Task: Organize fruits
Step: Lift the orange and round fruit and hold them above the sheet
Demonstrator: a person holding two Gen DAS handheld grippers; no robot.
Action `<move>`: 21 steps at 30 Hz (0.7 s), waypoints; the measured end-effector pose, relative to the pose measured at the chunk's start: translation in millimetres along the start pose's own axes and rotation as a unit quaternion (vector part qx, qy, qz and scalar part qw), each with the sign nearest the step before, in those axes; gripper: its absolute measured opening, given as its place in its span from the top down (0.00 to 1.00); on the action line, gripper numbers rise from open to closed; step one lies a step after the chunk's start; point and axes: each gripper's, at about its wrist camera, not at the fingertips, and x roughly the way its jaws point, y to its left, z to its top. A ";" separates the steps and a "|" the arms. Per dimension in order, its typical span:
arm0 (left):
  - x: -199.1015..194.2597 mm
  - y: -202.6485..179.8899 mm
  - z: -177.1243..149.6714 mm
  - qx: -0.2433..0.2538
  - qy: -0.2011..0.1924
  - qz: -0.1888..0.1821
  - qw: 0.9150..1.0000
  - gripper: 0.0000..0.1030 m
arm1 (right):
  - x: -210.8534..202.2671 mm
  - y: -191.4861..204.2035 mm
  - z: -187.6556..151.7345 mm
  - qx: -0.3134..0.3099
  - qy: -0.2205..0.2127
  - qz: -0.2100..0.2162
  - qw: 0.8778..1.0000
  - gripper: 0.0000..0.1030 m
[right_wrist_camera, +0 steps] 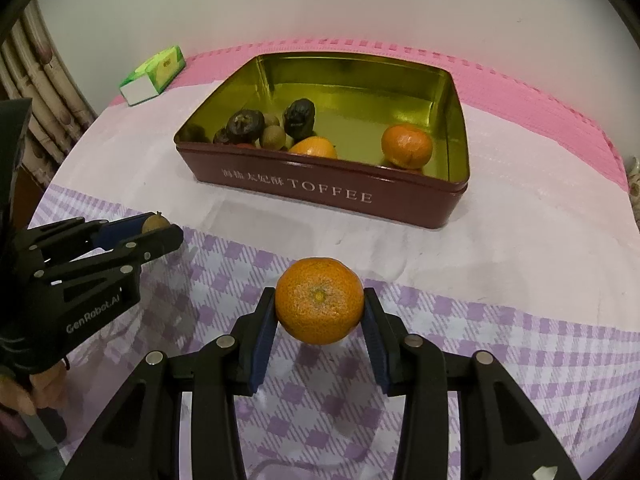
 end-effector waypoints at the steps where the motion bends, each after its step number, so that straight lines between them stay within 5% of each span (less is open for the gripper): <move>1: -0.3 0.1 1.1 0.000 -0.001 0.000 1.000 0.75 | -1.1 -0.9 0.0 0.000 -0.001 -0.001 1.000 0.63; 21: -9.9 -5.9 14.0 0.002 -0.019 -0.009 1.000 0.75 | -10.8 -5.6 14.3 0.010 -0.015 0.003 1.000 0.63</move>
